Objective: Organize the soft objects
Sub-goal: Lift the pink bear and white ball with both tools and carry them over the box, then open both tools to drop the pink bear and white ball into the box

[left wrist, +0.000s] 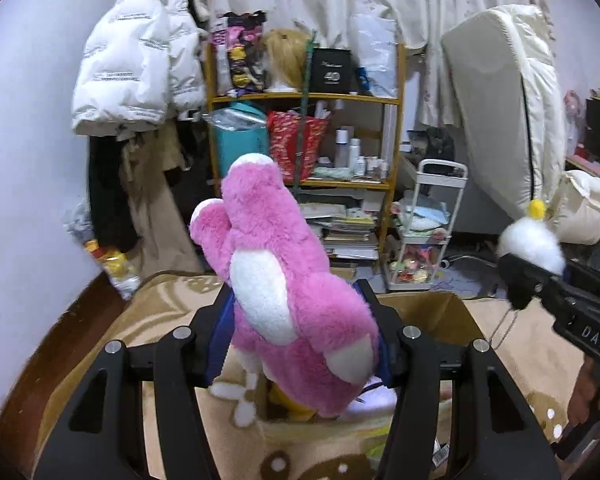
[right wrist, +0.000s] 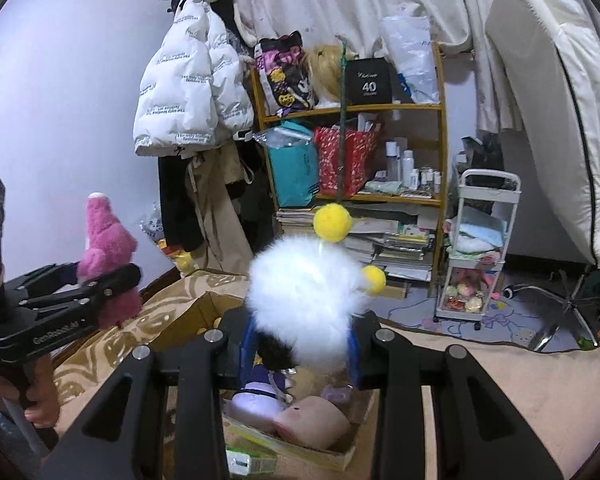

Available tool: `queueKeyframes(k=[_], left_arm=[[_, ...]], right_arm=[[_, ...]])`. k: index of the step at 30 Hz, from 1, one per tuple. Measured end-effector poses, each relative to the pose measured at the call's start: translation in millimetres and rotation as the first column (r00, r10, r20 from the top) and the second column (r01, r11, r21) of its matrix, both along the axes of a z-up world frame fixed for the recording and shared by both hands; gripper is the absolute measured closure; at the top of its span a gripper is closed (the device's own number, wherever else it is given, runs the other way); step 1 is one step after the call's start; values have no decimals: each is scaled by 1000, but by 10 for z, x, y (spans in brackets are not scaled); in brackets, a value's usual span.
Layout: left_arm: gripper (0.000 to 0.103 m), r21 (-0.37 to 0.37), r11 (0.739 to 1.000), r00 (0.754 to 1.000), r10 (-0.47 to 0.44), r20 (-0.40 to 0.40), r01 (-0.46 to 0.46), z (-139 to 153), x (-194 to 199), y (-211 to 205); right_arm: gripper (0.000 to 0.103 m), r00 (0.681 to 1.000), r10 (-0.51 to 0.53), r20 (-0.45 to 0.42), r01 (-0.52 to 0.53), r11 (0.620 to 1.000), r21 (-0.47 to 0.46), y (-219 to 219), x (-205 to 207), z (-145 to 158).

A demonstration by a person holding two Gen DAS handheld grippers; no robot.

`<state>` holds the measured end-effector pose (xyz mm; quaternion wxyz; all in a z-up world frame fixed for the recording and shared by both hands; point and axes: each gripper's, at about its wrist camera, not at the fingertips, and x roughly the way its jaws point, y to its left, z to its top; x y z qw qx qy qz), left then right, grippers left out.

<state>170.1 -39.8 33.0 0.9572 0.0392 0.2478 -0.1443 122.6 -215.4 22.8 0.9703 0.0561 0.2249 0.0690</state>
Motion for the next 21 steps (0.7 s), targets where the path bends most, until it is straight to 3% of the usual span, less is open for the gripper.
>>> queueKeyframes(k=[10, 16, 21], left_arm=[[47, 45, 999, 997, -15, -71, 18, -428, 291, -157], [46, 27, 998, 986, -51, -159, 56, -667, 377, -243], [44, 63, 994, 983, -77, -165, 89, -758, 349, -362]], right_arm=[[65, 995, 43, -90, -43, 999, 4, 58, 275, -442], [65, 988, 33, -148, -32, 999, 8, 17, 361, -664], [63, 984, 34, -174, -31, 999, 20, -23, 364, -742]])
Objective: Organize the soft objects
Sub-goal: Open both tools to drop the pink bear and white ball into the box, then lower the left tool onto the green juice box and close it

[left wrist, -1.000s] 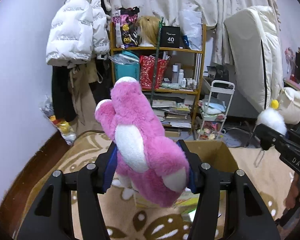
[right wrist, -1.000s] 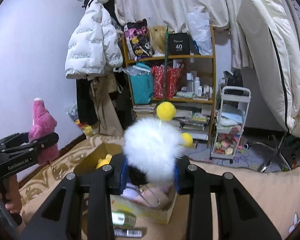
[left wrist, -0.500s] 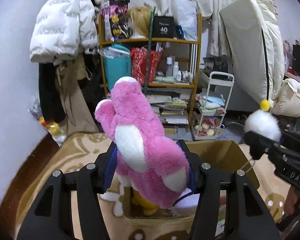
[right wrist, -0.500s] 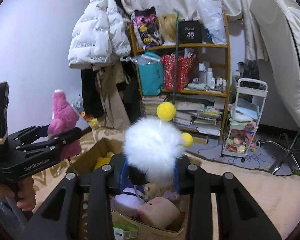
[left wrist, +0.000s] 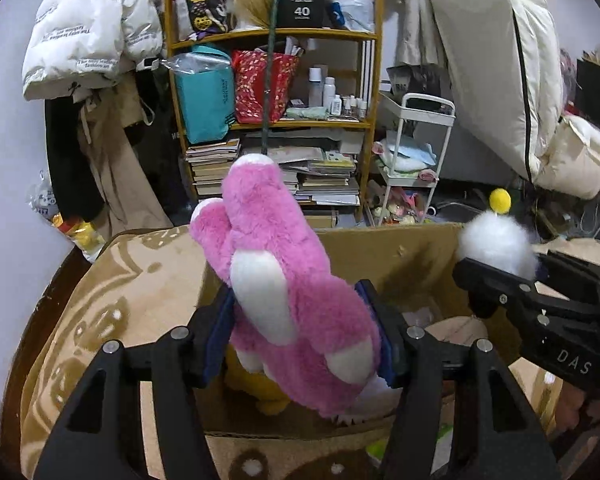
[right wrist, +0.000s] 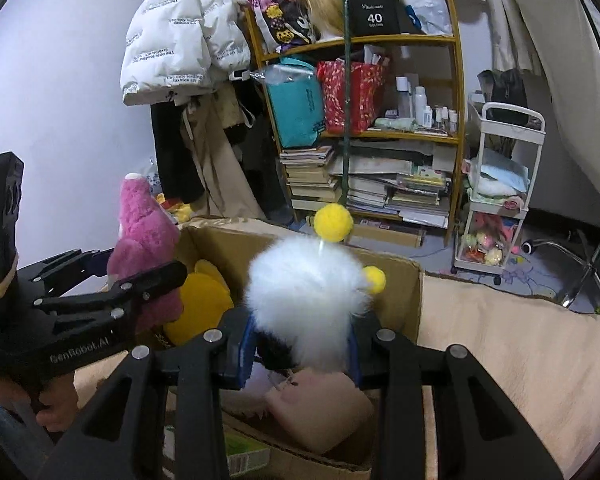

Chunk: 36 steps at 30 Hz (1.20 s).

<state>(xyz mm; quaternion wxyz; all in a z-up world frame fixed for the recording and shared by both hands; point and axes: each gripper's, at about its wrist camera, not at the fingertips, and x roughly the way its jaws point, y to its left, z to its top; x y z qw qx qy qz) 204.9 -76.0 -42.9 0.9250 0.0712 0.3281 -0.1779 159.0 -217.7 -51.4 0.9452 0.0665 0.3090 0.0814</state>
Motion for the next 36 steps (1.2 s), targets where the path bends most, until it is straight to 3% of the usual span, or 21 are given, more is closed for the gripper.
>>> queueKeyframes(k=[5, 7, 10, 15, 17, 21, 26, 36], left_arm=[[40, 56, 998, 1000, 5, 7, -6, -42, -24, -31], [30, 66, 998, 1000, 5, 13, -6, -22, -45, -13], [25, 67, 997, 999, 24, 40, -27, 38, -105, 45], [3, 70, 995, 997, 62, 43, -64, 121, -169, 138], [3, 78, 994, 997, 68, 36, -70, 155, -208, 170], [3, 87, 992, 996, 87, 35, -90, 212, -292, 229], [3, 63, 993, 995, 97, 19, -98, 309, -493, 342], [3, 40, 995, 995, 93, 18, -94, 452, -937, 495]], right_arm=[[59, 1000, -1, -13, 2, 1000, 17, -16, -26, -16], [56, 1000, 5, -17, -5, 1000, 3, -9, -43, -13], [51, 1000, -2, -15, 2, 1000, -10, -26, -98, 27], [25, 999, -32, 4, 32, 999, -10, -76, -264, 126], [20, 999, -34, 8, 34, 999, -19, -86, -326, 164], [0, 999, -51, 13, 51, 999, -16, -117, -484, 216], [0, 998, -60, -9, 60, 998, 11, -103, -659, 276], [0, 999, -38, 38, 41, 996, -81, 219, -1078, 427]])
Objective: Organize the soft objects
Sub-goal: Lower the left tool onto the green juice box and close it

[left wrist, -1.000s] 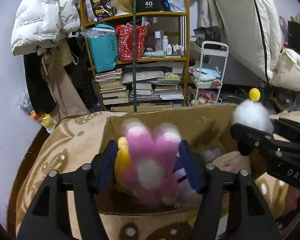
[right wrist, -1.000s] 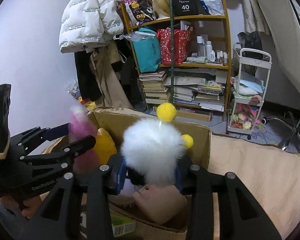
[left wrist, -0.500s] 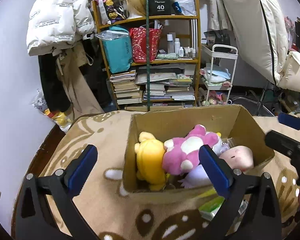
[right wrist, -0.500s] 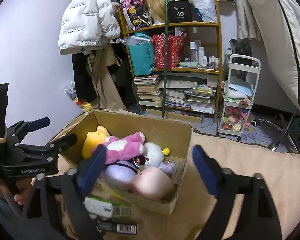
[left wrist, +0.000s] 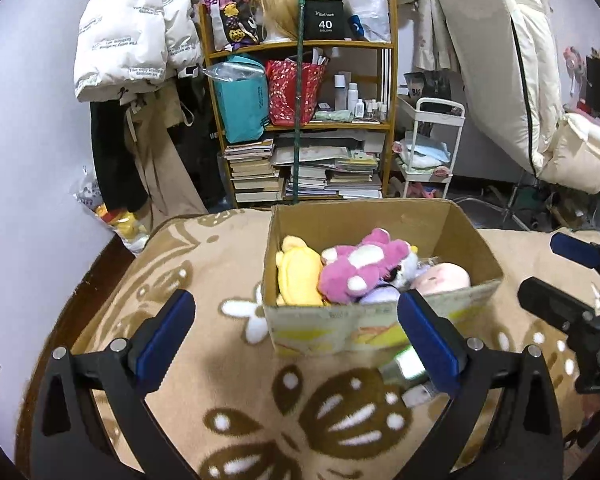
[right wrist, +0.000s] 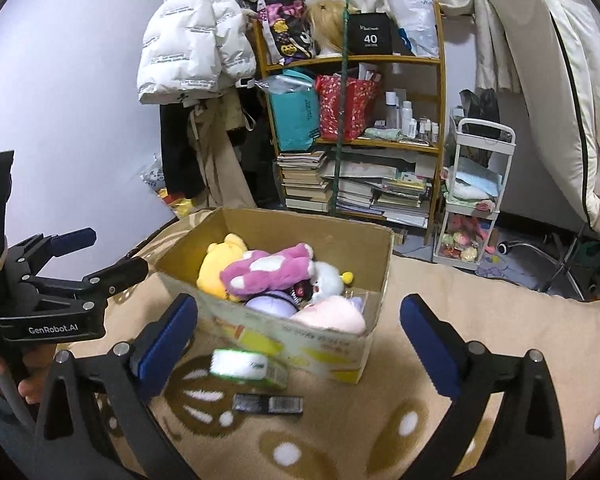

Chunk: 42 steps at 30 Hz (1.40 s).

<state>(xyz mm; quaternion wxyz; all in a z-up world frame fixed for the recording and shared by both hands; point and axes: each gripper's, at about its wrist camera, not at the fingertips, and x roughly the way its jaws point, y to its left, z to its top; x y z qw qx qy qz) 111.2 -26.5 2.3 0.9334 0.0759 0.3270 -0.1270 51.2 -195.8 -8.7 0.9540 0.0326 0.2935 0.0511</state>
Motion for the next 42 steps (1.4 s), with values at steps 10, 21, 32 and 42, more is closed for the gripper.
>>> queueKeyframes(k=[10, 21, 32, 42], left_arm=[[3, 24, 1000, 1000, 8, -8, -8, -11, -337, 99], [3, 8, 1000, 998, -7, -62, 7, -119, -363, 115], [3, -38, 998, 990, -54, -127, 49, -212, -160, 20], [3, -89, 986, 969, -153, -194, 138, -359, 61, -276]], right_arm=[[0, 999, 50, 20, -49, 997, -58, 241, -337, 31], [0, 997, 58, -52, -61, 996, -60, 292, -366, -203], [0, 990, 45, -136, -52, 998, -46, 270, -182, -439], [0, 977, 50, -209, -59, 998, -38, 270, -41, -640]])
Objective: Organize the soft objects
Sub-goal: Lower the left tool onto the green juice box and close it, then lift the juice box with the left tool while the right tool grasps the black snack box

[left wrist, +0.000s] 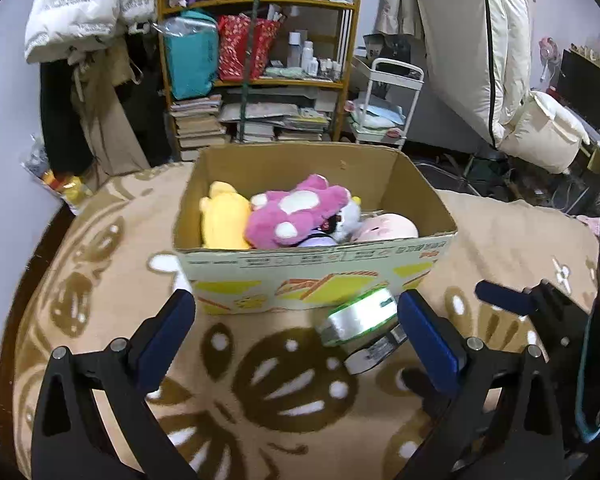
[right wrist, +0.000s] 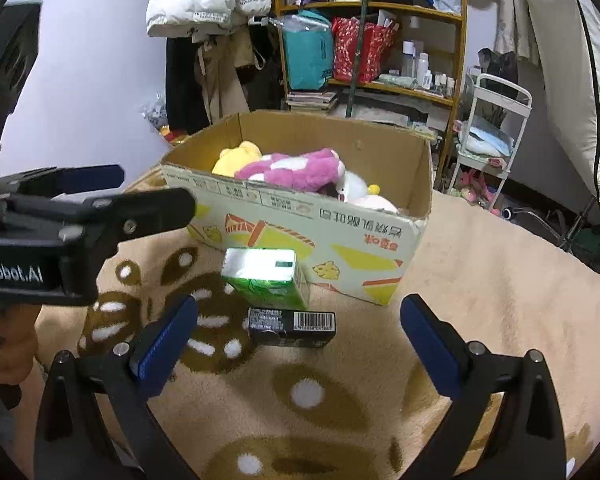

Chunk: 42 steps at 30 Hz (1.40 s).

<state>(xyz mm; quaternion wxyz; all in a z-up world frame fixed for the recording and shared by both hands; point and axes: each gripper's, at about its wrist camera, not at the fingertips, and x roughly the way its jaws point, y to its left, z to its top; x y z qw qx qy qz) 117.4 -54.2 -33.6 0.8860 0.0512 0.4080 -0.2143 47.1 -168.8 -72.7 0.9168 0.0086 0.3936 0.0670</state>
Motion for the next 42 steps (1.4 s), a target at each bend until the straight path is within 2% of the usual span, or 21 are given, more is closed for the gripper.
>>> queueKeyframes(k=[8, 16, 18, 24, 26, 28, 32, 33, 34, 38, 40, 42], left_arm=[[3, -64, 997, 993, -59, -103, 53, -160, 157, -104], [3, -27, 991, 979, -134, -156, 132, -361, 220, -334], [3, -7, 990, 976, -140, -166, 141, -412, 238, -379], [3, -6, 989, 966, -146, -213, 148, -555, 305, -439], [6, -10, 989, 963, -143, -228, 145, -599, 325, -452], [15, -8, 989, 959, -144, -242, 146, -640, 332, -472], [17, 16, 990, 964, -132, -233, 139, -677, 321, -486], [20, 22, 990, 966, -129, -223, 137, -675, 318, -489], [24, 23, 991, 968, -127, -215, 135, -671, 317, -486], [27, 9, 991, 965, -128, -230, 134, -705, 337, -493], [36, 14, 990, 963, -134, -234, 141, -730, 329, -502], [38, 12, 989, 963, -138, -230, 144, -730, 320, -515]], right_arm=[[0, 998, -14, -55, 16, 999, 35, -47, 81, -126], [0, 992, -37, -118, 42, 998, 40, -72, 186, -318], [0, 992, -31, -126, 36, 999, 34, -56, 207, -356], [0, 990, -34, -137, 40, 998, 39, -35, 262, -447], [0, 989, -33, -147, 41, 998, 52, -38, 283, -485], [0, 987, -34, -159, 45, 997, 66, -54, 301, -524], [0, 985, -41, -166, 57, 994, 94, -103, 339, -562], [0, 985, -43, -168, 60, 993, 99, -112, 348, -573], [2, 984, -45, -173, 63, 993, 101, -121, 356, -584], [6, 980, -41, -192, 63, 992, 110, -139, 384, -633], [8, 981, -37, -192, 59, 992, 108, -135, 387, -634], [12, 980, -31, -195, 54, 992, 111, -136, 398, -637]])
